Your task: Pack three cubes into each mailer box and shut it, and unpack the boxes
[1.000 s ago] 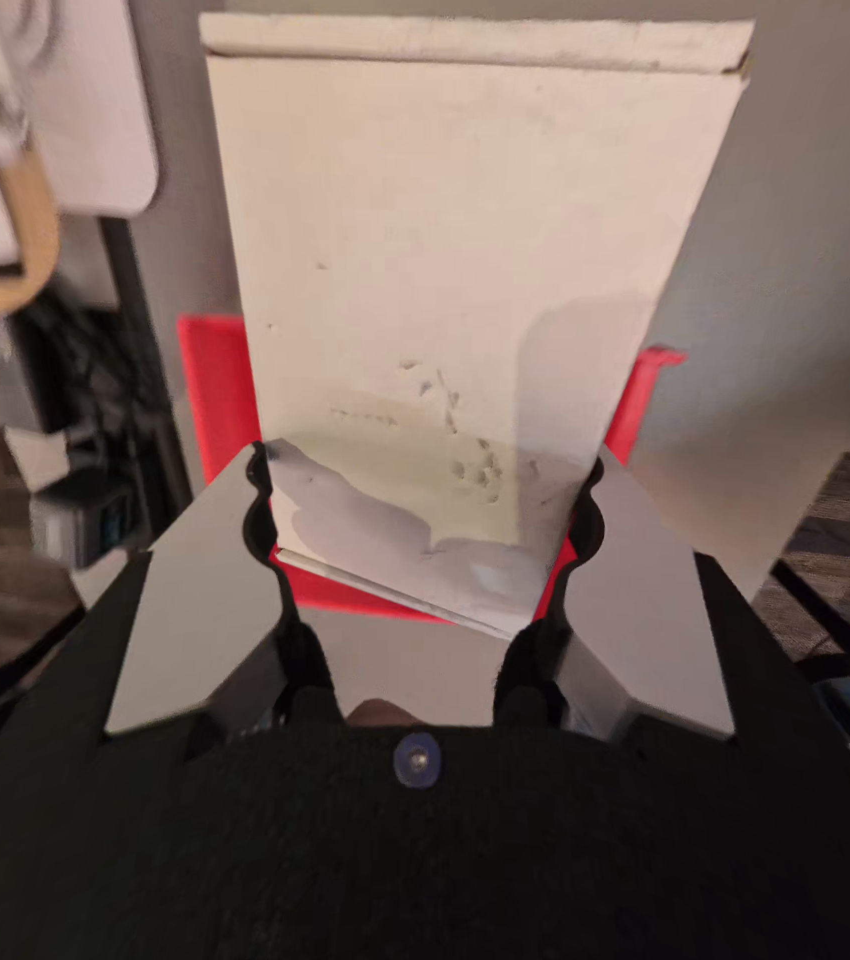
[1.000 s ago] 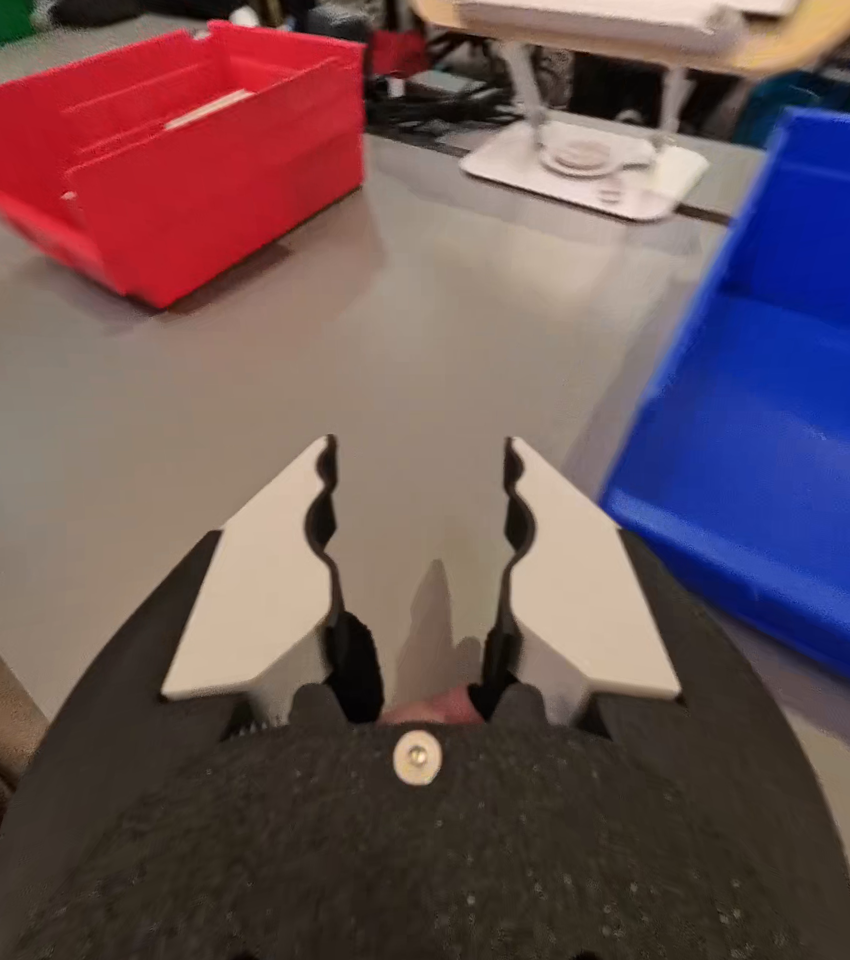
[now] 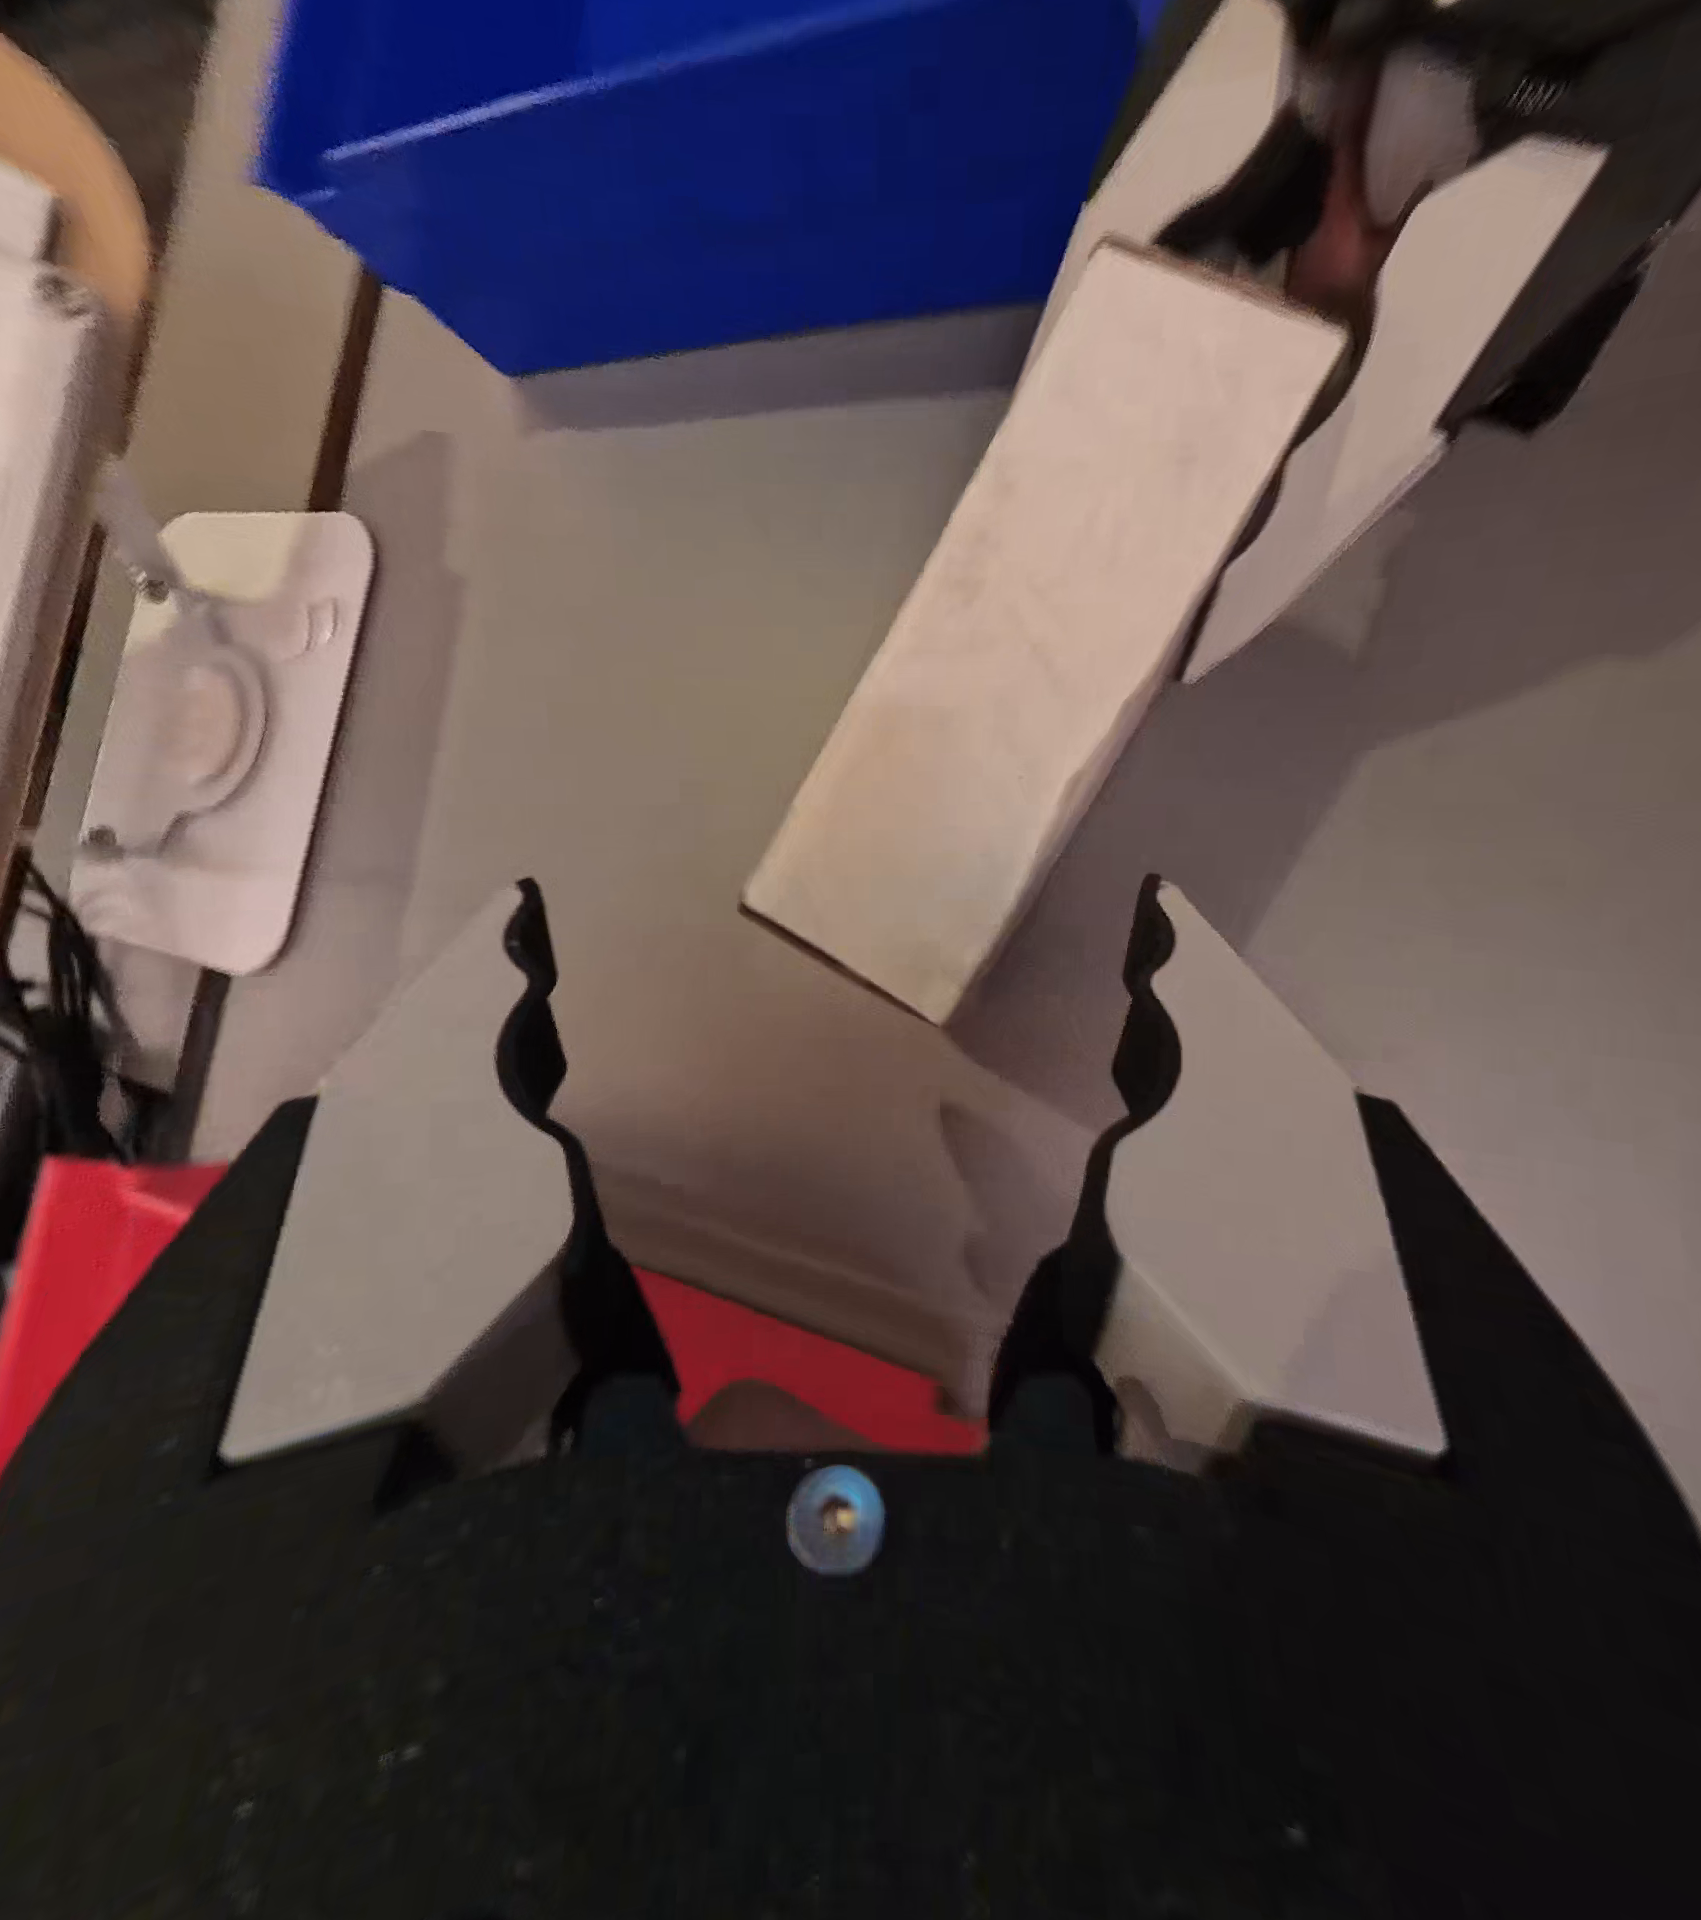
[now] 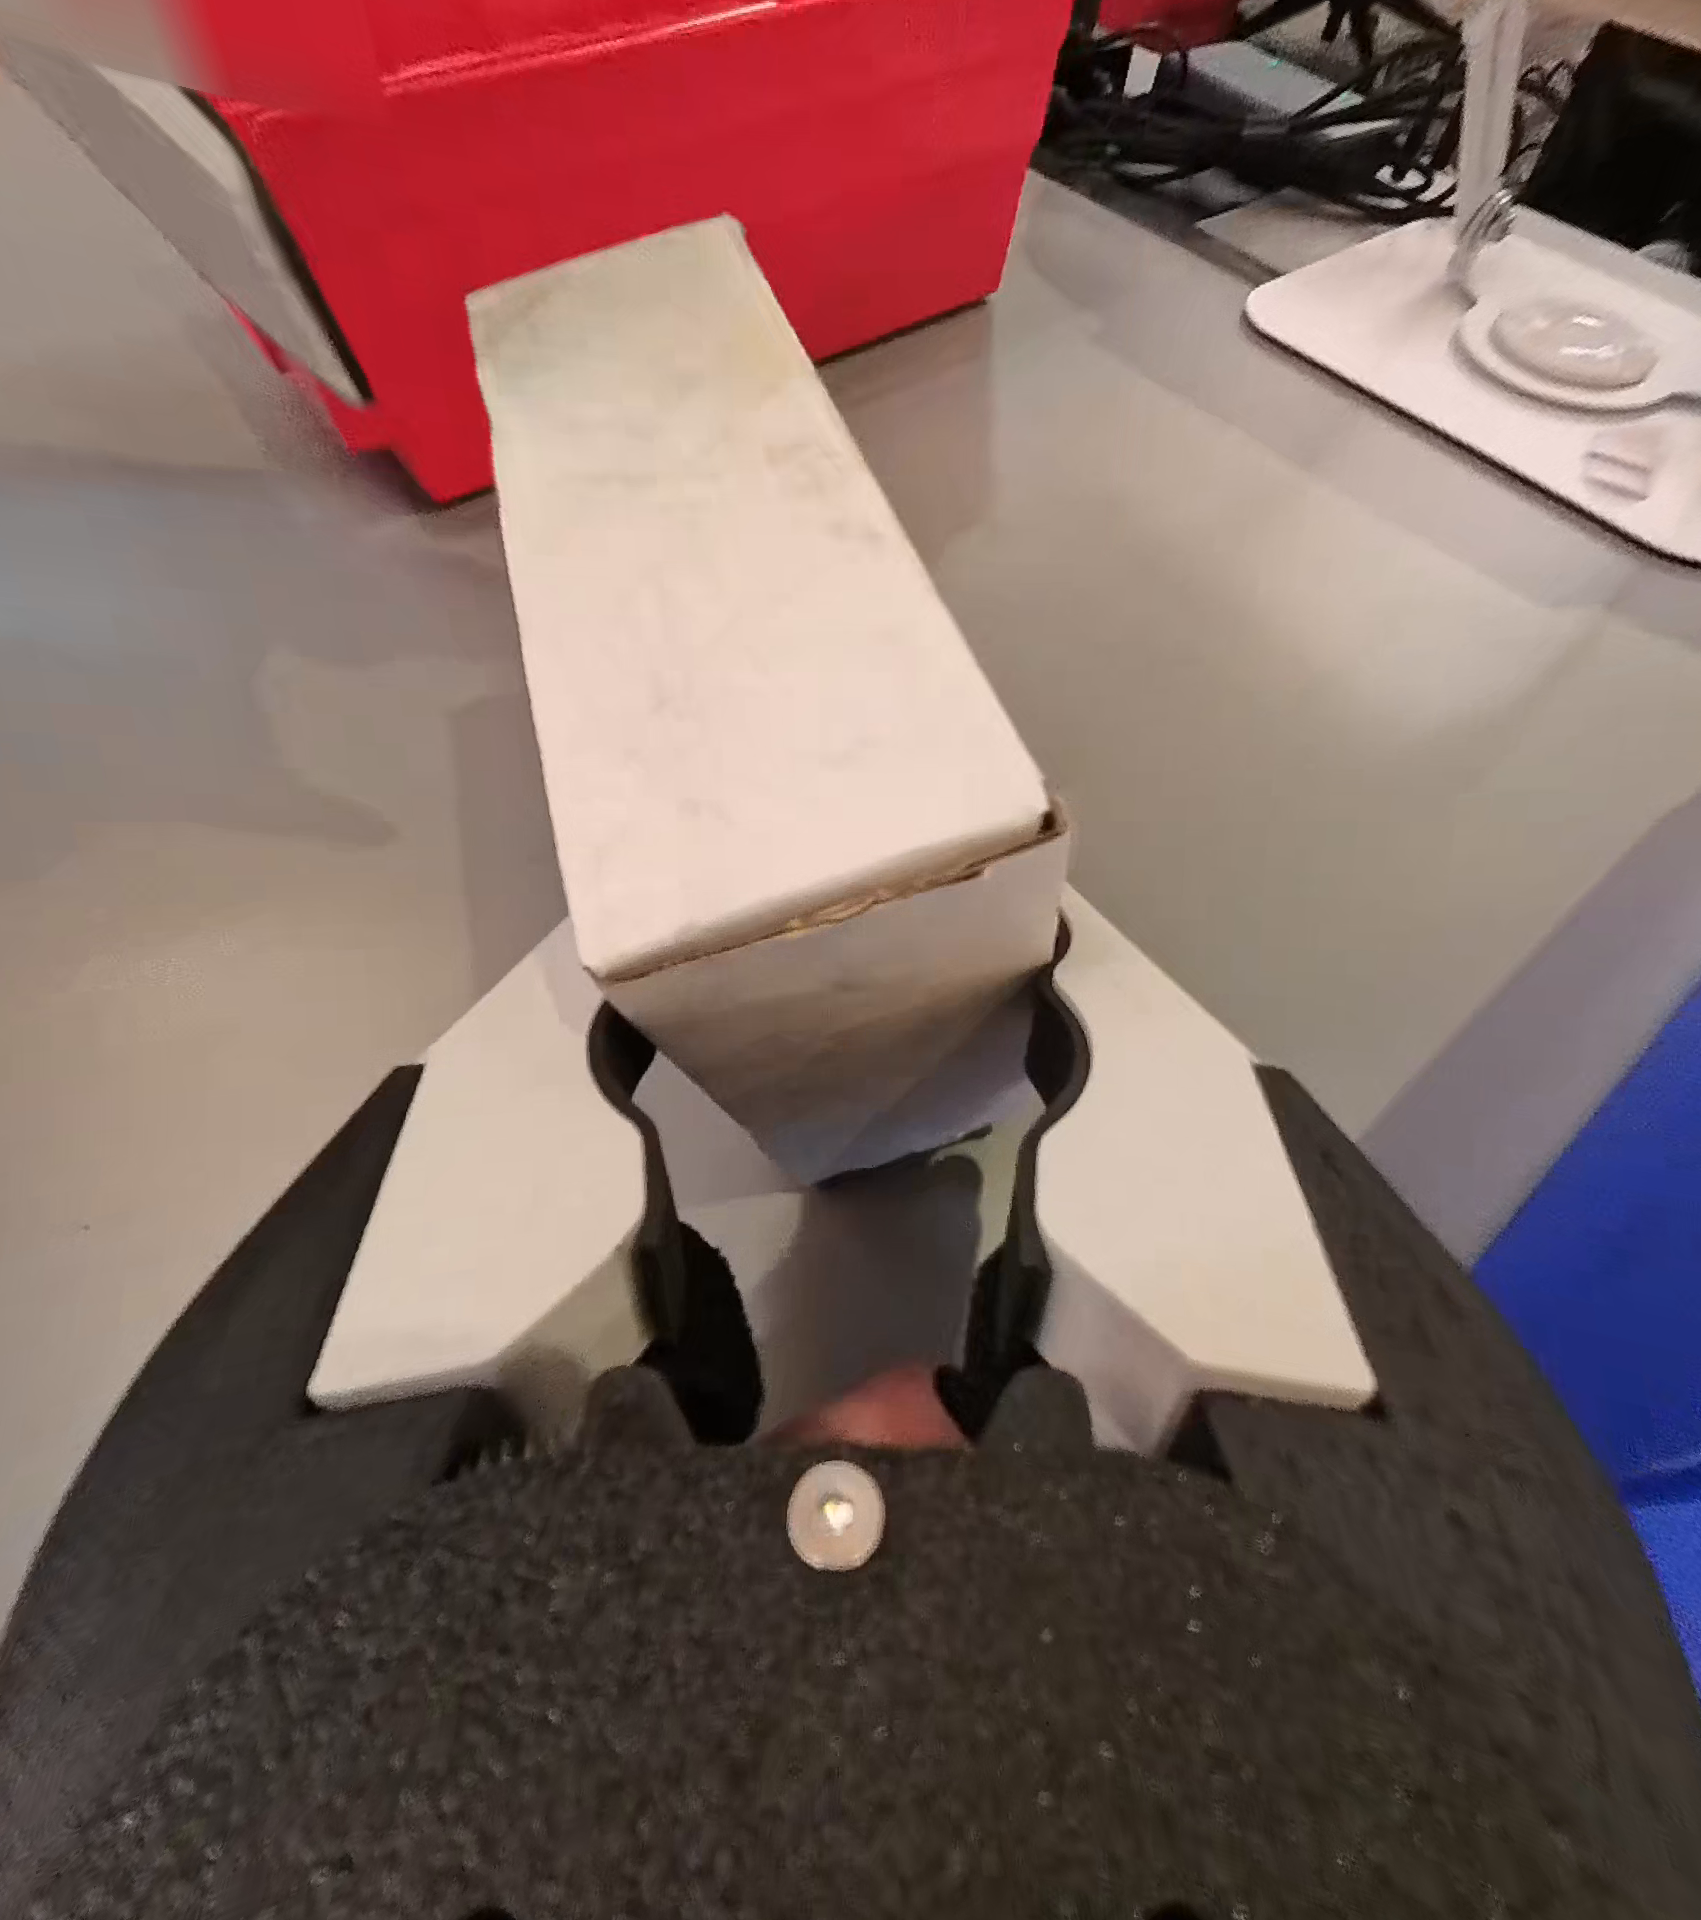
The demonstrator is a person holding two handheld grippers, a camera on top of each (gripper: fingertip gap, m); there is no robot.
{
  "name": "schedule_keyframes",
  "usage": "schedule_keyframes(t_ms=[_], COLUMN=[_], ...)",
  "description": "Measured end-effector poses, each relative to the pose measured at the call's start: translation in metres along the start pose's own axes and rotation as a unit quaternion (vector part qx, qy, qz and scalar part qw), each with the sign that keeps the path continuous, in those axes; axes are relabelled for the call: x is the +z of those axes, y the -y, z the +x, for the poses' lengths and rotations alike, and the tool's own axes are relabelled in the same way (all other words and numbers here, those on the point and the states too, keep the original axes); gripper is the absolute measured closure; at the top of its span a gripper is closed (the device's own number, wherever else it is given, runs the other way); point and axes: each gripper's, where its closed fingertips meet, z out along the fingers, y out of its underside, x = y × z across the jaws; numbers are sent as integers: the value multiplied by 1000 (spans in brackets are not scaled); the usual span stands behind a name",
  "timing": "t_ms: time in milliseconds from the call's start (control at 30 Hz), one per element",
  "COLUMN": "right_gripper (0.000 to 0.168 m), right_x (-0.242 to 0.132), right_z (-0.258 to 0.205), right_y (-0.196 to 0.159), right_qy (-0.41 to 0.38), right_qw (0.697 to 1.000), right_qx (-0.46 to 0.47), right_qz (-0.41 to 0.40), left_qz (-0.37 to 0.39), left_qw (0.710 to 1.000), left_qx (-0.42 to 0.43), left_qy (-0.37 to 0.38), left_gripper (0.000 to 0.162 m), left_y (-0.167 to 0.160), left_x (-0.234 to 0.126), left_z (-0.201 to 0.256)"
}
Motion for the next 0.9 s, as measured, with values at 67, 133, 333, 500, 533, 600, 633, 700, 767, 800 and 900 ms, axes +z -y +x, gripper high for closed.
schedule_keyframes(t_ms=[67,133,333,500,533,600,633,700,767,800,900], right_gripper=[97,97,97,97,97,97,97,97,97,97,97], right_x=[2,3,10,12,13,14,15,17,18,18,17], right_z=[-2,-7,-30,-35,-35,-35,-35,-36,-38,-38,-36], right_y=[-2,-3,-2,-2,-1,-1,0,1,1,2,1], right_qy=[11,34,94,94,95,99,99,99,101,100,98], right_qw=[1000,999,995,995,995,994,994,994,994,994,994], right_qx=[7,26,40,31,32,36,37,36,33,33,35], right_qz=[-3,-6,-13,-18,-18,-17,-15,-14,-13,-13,-13], left_qz=[43,71,76,60,57,38,30,28,30,28,26], left_qw=[997,994,985,966,965,966,963,957,955,955,953], left_qx=[-43,-49,-30,71,76,97,111,126,128,129,139], left_qy=[39,74,152,241,246,237,244,259,266,265,267], left_gripper=[67,83,99,116,115,114,114,116,116,115,116], left_y=[-6,-12,-9,-11,-11,-16,-16,-15,-11,-11,-9], left_x=[-16,-25,-27,-36,-34,-28,-27,-27,-27,-26,-25], left_z=[9,20,27,26,27,35,36,34,32,32,31])
